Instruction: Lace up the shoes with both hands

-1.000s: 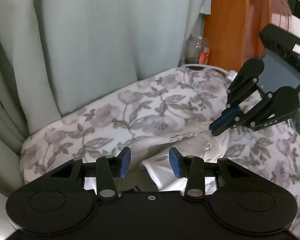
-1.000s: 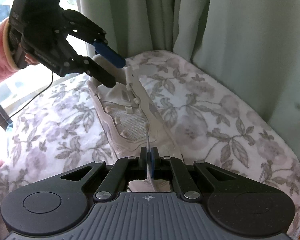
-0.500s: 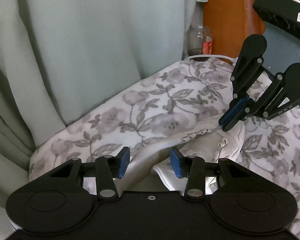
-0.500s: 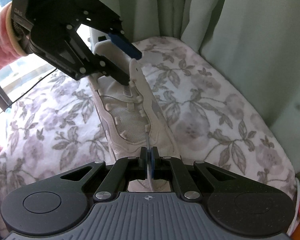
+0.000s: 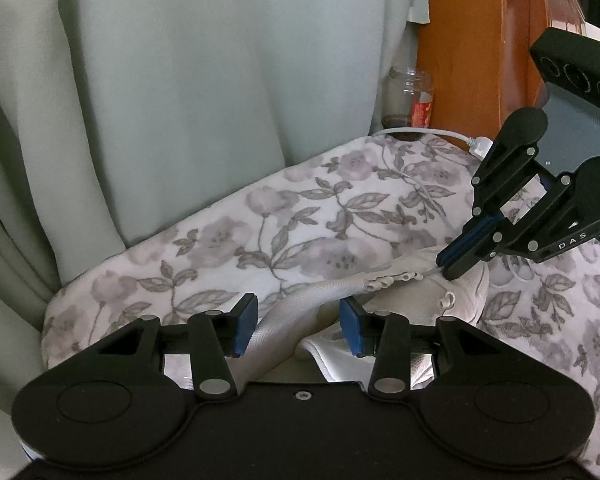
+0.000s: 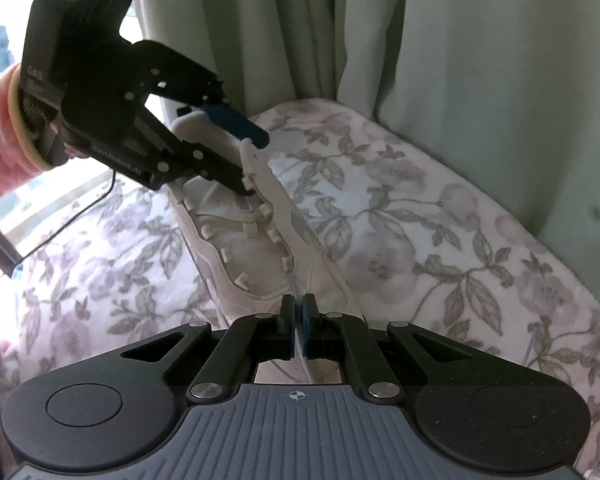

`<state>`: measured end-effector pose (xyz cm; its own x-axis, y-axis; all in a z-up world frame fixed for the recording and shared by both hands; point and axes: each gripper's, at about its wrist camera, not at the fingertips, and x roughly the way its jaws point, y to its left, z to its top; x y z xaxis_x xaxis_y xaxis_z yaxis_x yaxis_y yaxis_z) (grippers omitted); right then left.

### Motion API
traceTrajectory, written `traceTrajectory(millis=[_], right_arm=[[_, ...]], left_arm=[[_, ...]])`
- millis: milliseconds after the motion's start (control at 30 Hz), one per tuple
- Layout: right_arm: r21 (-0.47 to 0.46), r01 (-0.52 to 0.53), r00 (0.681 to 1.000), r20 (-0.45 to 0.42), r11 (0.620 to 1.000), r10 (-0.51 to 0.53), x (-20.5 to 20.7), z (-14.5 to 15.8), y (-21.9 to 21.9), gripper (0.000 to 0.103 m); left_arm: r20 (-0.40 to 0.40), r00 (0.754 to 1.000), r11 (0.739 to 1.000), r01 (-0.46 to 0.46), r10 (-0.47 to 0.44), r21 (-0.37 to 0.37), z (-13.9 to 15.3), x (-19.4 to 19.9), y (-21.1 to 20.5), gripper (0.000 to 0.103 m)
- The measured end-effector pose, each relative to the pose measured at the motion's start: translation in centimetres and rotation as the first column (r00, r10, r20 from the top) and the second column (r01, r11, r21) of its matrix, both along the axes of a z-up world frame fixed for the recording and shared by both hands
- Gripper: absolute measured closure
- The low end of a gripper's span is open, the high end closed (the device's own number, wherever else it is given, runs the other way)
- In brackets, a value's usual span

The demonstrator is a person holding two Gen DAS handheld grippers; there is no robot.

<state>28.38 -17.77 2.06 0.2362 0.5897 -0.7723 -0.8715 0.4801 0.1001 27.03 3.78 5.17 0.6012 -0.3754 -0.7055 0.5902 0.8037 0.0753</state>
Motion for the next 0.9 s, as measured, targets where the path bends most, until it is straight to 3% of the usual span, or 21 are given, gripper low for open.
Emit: traceTrajectory(millis=[333,633,800,900], right_arm=[[0.055,0.053,0.999,-0.015,0.997,-0.052,-0.2,-0.4,-0.5,0.101],[0.117,0.108,0.992,-0.069,0.987,-0.101,0.2,-0.7,-0.8,0.101],[0.128,0.131,0.987,-0.107,0.983,-0.118,0.4,-0.9,-1.0,0.101],[0.115,0.124,0.990,-0.076,0.986,-0.116,0.0,-0.8,-0.7,0.101]], left_arm=[[0.001,1.000,1.000,0.010,-0.010,-0.023,-0.2,0.4,0.4,0.060],[-0.007,0.996,0.996,0.090,-0.090,0.008,-0.6,1.1,-0.6,0.058],[-0.012,0.996,0.996,0.089,-0.090,-0.030,-1.0,1.2,-0.6,0.058],[-0.016,0.997,0.995,0.076,-0.077,-0.061,-1.1,1.0,-0.2,0.058]])
